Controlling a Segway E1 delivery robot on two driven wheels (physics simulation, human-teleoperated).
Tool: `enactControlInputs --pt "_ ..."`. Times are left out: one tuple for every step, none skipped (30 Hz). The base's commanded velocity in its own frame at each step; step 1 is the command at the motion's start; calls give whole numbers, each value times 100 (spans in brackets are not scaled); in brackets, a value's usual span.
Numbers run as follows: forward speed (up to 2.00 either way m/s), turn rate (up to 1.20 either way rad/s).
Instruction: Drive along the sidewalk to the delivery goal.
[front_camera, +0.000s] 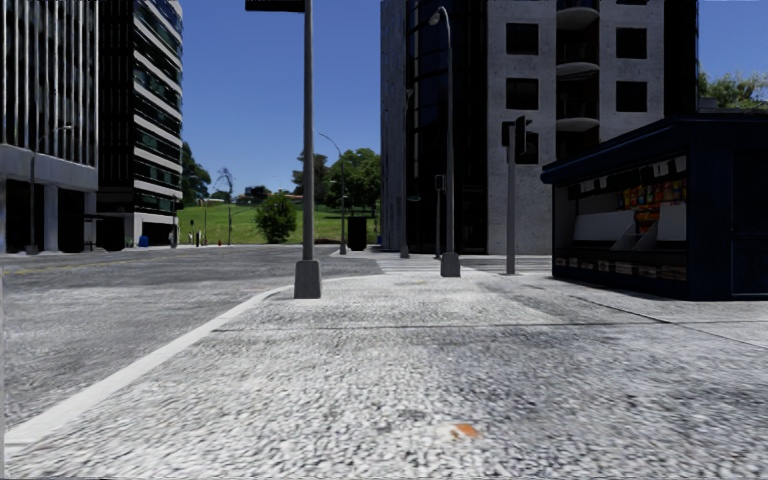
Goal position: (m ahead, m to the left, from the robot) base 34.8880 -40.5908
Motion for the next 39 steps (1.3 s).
enactControlInputs --pt "200 -24" --pt "200 -5" --pt "200 0" --pt "200 0" --pt "200 0" --pt "200 0" --pt "200 0" --pt "200 0" --pt "200 0" --pt "200 0" --pt "200 0" --pt "200 0" --pt "200 0" --pt "200 0" --pt "200 0" --pt "200 0" --pt "200 0" --pt "200 0" --pt "200 -8" --pt "200 -12" --pt "200 -12" --pt "200 -13" --pt "200 -14" --pt "200 -14" --pt "200 -14" --pt "200 -14" --pt "200 -14" --pt "200 -14" --pt "200 -14" --pt "200 -14" --pt "200 -14" --pt "200 -15" --pt "200 -15" --pt "200 -15" --pt "200 -15" --pt "200 -16" --pt "200 -16" --pt "200 -16" --pt "200 -19"
